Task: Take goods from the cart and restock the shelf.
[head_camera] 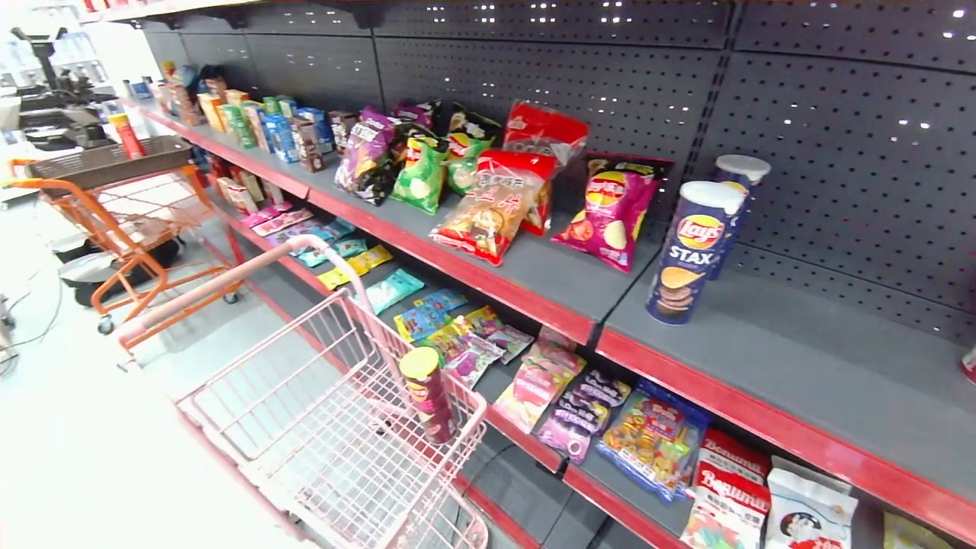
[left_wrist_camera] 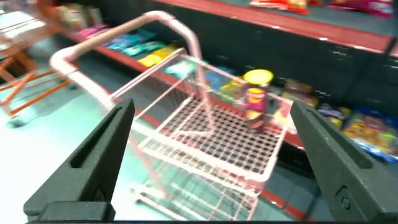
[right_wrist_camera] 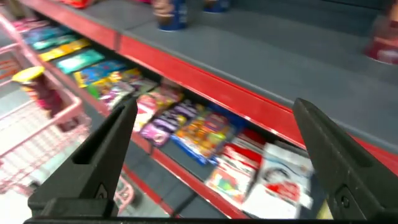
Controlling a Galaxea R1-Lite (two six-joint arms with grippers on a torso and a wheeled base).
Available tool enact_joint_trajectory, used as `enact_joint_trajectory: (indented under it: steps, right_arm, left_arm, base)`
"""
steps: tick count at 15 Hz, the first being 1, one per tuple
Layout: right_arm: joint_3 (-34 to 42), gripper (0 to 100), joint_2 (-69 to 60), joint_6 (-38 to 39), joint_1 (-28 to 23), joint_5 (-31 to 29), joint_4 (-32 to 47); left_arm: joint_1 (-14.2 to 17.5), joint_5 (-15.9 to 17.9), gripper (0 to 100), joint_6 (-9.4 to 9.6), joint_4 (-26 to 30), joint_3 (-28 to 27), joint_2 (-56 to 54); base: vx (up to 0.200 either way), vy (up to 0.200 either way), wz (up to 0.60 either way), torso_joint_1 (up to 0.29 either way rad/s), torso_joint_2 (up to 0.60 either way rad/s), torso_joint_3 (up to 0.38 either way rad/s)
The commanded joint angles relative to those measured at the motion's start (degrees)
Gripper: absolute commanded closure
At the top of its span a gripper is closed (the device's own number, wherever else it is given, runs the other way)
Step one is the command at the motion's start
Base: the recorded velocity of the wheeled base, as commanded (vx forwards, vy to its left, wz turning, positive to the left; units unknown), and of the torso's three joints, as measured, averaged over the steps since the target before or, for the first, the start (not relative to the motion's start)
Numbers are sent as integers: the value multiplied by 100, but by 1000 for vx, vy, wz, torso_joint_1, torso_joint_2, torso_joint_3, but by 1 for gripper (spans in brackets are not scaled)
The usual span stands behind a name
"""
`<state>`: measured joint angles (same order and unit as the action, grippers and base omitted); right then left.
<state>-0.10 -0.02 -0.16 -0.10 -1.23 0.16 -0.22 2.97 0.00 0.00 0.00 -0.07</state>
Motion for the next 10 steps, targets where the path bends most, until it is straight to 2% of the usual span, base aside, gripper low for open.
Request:
enact_joint_trajectory:
  steps: [1, 10]
  right_arm:
    - [1, 0, 2, -2, 1, 0, 2]
    - [1, 0, 2, 7, 1, 0, 2]
  left_arm:
    - [-4, 1, 0, 0, 0, 0, 7]
    - [-4, -43, 0, 9, 0, 0, 7]
  base:
    - [0, 0, 0, 0, 0, 0]
    - [0, 0, 0, 0, 0, 0]
